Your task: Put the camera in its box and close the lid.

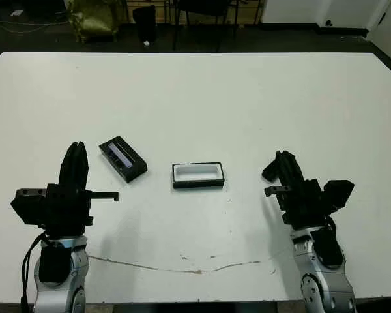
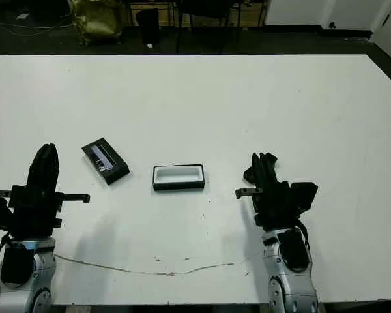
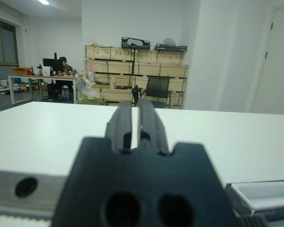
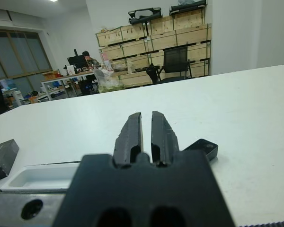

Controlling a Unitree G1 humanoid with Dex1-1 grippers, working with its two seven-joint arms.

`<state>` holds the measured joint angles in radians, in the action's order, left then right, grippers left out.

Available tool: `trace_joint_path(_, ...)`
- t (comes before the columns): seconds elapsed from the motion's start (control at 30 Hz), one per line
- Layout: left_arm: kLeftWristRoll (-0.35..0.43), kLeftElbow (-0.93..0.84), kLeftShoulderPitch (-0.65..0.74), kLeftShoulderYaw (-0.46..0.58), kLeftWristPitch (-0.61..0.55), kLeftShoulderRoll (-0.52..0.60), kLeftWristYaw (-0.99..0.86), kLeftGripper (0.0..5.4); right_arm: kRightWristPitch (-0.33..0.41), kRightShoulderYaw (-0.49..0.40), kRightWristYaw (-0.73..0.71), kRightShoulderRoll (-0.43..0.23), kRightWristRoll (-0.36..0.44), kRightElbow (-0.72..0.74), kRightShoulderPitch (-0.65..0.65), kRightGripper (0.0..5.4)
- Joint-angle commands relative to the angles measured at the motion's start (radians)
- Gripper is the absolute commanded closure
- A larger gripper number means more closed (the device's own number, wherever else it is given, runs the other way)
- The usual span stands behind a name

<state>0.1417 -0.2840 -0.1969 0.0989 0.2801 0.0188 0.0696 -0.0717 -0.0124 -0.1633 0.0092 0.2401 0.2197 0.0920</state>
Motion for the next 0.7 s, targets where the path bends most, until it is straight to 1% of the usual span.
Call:
trace_joint_path(0.03, 0.004, 0.013, -0.016, 0.003, -0.017, 0.002, 0.003, 5.39, 0.004, 0.003, -0.005, -0.005, -0.007, -0.012, 0.013, 5.40)
trace_joint_path(0.3, 0.005, 0.004, -0.018, 0.001, -0.029, 0.006, 0.004, 5.39, 0.008, 0.007, -0.012, -0.002, 0.002, -0.016, 0.022, 5.40)
trace_joint_path(0.43, 0.000, 0.005, -0.018, 0.004, -0.023, 0.006, 0.002, 5.39, 0.035, 0.001, -0.007, -0.025, -0.011, 0.021, 0.020, 5.40)
trace_joint_path(0.47, 0.003, 0.008, -0.017, 0.004, -0.022, 0.005, 0.004, 5.39, 0.035, -0.006, -0.013, -0.042, -0.017, 0.031, 0.010, 5.40)
trace_joint_path(0.53, 0.002, 0.007, -0.019, 0.003, -0.026, 0.005, 0.003, 5.39, 0.021, -0.041, -0.051, -0.093, 0.000, 0.033, -0.043, 5.40)
trace_joint_path(0.6, 0.003, 0.008, -0.018, 0.003, -0.025, 0.006, 0.005, 5.39, 0.036, -0.080, -0.081, -0.153, 0.014, 0.038, -0.111, 5.40)
trace_joint_path(0.7, 0.015, 0.013, -0.015, 0.006, -0.018, 0.007, 0.012, 5.39, 0.085, -0.134, -0.143, -0.284, 0.020, 0.000, -0.266, 5.40)
